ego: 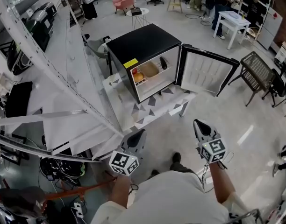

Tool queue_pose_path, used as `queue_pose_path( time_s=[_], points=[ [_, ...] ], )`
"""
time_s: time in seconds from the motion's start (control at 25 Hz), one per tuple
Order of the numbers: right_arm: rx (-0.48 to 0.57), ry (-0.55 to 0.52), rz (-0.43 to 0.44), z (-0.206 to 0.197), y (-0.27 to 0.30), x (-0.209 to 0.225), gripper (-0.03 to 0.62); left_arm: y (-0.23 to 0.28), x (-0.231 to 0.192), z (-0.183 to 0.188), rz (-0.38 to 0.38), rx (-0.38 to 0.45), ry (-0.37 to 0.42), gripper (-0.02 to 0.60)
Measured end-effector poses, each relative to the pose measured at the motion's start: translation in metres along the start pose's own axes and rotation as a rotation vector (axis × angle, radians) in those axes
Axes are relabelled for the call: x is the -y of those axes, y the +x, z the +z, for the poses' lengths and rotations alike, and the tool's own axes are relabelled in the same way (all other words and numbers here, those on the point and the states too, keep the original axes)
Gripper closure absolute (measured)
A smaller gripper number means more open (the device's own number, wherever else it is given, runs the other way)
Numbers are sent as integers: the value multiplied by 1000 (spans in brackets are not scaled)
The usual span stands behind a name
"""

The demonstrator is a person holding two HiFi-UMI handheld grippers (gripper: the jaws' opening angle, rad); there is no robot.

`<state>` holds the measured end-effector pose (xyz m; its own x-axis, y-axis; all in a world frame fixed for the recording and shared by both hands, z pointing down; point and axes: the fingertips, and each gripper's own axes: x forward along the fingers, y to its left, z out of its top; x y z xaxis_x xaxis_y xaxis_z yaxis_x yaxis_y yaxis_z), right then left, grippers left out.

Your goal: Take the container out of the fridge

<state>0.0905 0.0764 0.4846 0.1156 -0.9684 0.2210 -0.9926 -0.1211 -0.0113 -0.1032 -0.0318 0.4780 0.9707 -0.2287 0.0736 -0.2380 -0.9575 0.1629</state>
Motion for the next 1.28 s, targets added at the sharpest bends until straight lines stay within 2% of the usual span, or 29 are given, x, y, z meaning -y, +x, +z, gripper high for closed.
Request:
queue_pose_path(
  time_s=[0.72, 1.08, 1.28],
  points=[
    [-14, 0, 222, 6, 80, 106, 588, 112, 4, 6, 185, -15, 15, 580],
    [0, -37, 324, 11, 99, 117, 588, 134, 7, 3, 254, -29, -1, 580],
    [-8, -32, 347, 9, 113, 116, 588, 138, -4, 0, 273, -34, -12, 580]
  ],
)
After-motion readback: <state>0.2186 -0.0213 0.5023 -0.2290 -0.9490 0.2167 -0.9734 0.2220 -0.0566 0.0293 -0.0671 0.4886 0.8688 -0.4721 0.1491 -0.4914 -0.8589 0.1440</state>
